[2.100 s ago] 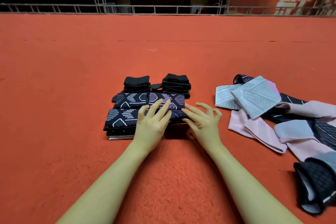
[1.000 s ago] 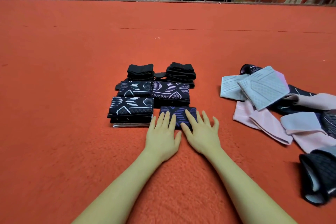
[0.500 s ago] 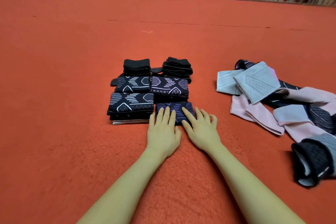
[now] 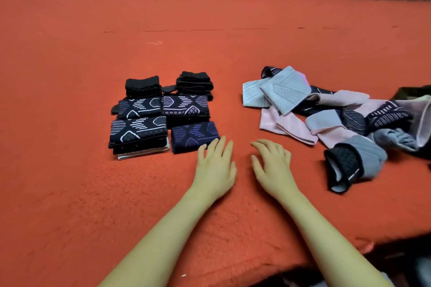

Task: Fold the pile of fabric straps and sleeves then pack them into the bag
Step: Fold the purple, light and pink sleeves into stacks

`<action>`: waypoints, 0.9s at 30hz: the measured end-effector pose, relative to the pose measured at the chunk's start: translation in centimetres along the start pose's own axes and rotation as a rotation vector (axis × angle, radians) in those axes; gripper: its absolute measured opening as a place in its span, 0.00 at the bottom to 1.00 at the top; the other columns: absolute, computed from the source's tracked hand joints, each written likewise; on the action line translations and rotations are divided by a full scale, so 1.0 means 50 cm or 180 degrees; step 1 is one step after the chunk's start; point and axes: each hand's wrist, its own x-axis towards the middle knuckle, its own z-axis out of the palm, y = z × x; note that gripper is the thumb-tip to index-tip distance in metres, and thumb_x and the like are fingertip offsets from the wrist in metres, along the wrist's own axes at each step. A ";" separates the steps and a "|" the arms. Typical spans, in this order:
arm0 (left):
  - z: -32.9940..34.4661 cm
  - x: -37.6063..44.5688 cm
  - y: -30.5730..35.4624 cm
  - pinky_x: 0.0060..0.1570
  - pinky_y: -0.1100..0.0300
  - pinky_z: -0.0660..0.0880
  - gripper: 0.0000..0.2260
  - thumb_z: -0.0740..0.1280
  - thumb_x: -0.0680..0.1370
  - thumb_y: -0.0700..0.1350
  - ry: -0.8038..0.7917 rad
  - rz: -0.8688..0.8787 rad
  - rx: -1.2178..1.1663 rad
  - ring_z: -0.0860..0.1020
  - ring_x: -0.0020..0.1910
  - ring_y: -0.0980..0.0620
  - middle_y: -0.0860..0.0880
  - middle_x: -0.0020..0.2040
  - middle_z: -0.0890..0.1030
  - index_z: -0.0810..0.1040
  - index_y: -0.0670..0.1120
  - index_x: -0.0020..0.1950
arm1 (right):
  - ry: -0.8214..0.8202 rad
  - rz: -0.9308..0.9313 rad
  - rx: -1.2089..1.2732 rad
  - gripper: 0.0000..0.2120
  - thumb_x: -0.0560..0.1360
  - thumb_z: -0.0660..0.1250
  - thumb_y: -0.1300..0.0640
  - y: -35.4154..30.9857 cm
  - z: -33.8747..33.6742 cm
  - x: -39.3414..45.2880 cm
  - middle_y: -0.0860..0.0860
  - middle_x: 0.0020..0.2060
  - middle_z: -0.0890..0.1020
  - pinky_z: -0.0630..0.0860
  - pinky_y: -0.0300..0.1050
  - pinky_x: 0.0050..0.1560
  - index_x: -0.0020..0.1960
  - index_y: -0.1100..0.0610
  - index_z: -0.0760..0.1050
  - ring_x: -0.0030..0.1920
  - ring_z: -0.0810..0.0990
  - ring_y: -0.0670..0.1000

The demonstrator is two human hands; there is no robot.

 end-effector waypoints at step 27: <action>0.087 0.154 0.422 0.57 0.54 0.58 0.15 0.59 0.81 0.51 -0.0751 -0.0308 -0.1570 0.69 0.61 0.44 0.50 0.61 0.77 0.72 0.52 0.67 | 0.1132 0.0834 -0.1788 0.22 0.73 0.56 0.44 0.339 -0.163 -0.035 0.56 0.37 0.78 0.59 0.52 0.45 0.51 0.59 0.80 0.37 0.76 0.59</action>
